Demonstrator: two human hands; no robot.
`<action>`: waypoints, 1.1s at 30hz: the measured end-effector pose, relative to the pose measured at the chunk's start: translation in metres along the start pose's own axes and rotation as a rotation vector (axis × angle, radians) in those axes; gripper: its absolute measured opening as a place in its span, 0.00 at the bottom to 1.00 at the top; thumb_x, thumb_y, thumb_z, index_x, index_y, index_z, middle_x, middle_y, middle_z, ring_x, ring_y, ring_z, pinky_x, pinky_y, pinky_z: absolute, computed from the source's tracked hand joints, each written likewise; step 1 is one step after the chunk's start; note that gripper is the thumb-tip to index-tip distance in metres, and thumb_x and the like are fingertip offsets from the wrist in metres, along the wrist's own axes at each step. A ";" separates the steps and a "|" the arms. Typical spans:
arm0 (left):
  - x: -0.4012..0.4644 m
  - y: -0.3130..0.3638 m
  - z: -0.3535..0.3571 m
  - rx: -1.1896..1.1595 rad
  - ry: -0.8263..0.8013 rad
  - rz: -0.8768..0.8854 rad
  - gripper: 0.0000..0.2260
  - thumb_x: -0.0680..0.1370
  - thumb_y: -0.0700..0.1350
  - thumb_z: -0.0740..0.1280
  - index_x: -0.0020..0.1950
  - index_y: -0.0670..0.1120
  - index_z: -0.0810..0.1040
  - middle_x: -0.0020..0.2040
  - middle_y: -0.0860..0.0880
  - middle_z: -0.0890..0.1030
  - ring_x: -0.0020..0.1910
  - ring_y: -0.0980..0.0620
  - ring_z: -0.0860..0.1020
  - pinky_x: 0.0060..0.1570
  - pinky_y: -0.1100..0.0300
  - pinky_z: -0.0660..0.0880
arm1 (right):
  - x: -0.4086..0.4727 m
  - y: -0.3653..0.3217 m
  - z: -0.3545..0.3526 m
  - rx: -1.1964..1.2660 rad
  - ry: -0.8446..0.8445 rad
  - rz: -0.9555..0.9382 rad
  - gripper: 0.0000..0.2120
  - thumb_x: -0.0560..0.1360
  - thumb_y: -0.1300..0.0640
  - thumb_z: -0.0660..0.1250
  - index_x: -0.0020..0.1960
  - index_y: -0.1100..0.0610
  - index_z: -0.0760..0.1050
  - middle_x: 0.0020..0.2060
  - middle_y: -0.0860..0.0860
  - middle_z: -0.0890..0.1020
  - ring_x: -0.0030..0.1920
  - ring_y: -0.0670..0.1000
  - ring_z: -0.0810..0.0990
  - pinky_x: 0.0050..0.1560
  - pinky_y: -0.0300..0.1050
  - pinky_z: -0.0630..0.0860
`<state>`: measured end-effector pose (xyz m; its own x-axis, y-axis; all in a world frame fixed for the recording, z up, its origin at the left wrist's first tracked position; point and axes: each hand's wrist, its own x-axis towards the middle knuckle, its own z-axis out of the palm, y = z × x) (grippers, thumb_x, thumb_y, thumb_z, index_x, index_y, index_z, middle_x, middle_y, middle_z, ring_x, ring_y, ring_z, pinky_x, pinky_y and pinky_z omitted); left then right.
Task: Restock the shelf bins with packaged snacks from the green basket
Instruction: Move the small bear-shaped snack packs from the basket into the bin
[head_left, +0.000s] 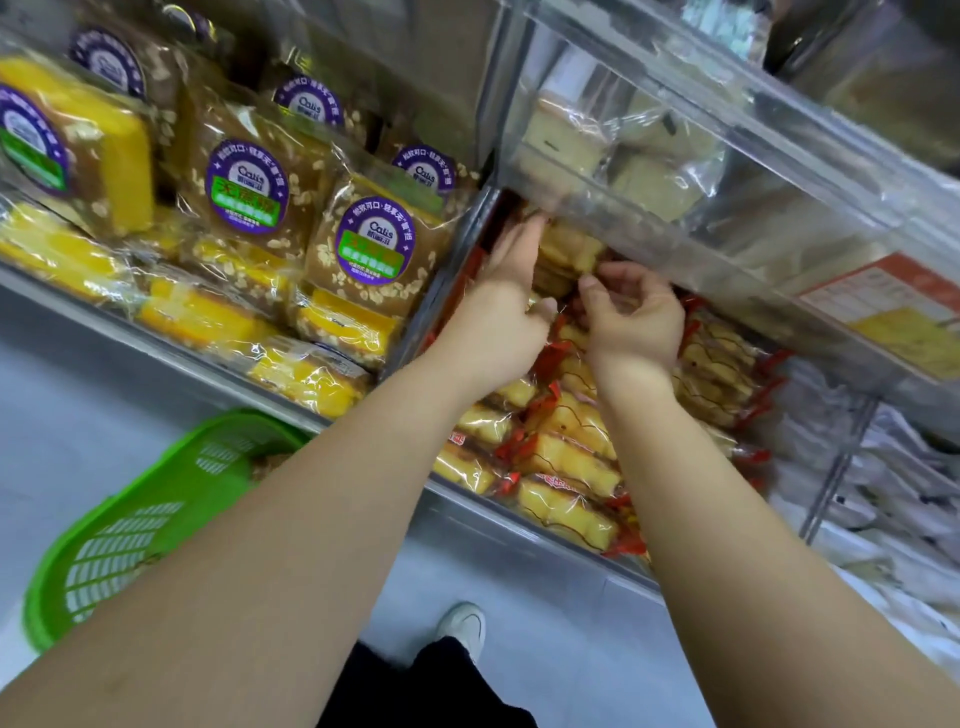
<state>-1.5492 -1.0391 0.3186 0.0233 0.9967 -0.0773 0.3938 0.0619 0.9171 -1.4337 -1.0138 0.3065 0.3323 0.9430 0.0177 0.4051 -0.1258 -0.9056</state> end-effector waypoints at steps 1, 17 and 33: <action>0.004 0.000 -0.001 -0.014 0.007 -0.007 0.32 0.78 0.36 0.61 0.77 0.50 0.50 0.77 0.49 0.53 0.74 0.52 0.54 0.61 0.72 0.52 | 0.001 -0.001 0.002 0.062 0.020 0.038 0.09 0.73 0.61 0.68 0.41 0.51 0.70 0.32 0.45 0.77 0.35 0.47 0.78 0.46 0.46 0.78; -0.185 -0.070 -0.066 -0.456 0.840 -0.221 0.13 0.73 0.36 0.66 0.46 0.55 0.79 0.44 0.59 0.83 0.46 0.61 0.79 0.48 0.70 0.73 | -0.150 -0.060 0.024 0.371 -0.668 -0.039 0.09 0.71 0.62 0.68 0.40 0.49 0.76 0.30 0.44 0.76 0.31 0.43 0.73 0.32 0.32 0.72; -0.347 -0.475 -0.010 -0.112 0.738 -0.994 0.12 0.74 0.35 0.66 0.58 0.41 0.75 0.52 0.42 0.79 0.48 0.45 0.76 0.52 0.56 0.71 | -0.249 0.323 0.306 -0.956 -1.562 -0.298 0.17 0.73 0.59 0.68 0.60 0.61 0.73 0.46 0.60 0.81 0.48 0.55 0.79 0.46 0.43 0.71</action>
<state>-1.7535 -1.4143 -0.0858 -0.7765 0.3039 -0.5520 -0.1364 0.7742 0.6181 -1.6464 -1.1945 -0.1204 -0.5964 0.2866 -0.7498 0.7635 0.4911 -0.4195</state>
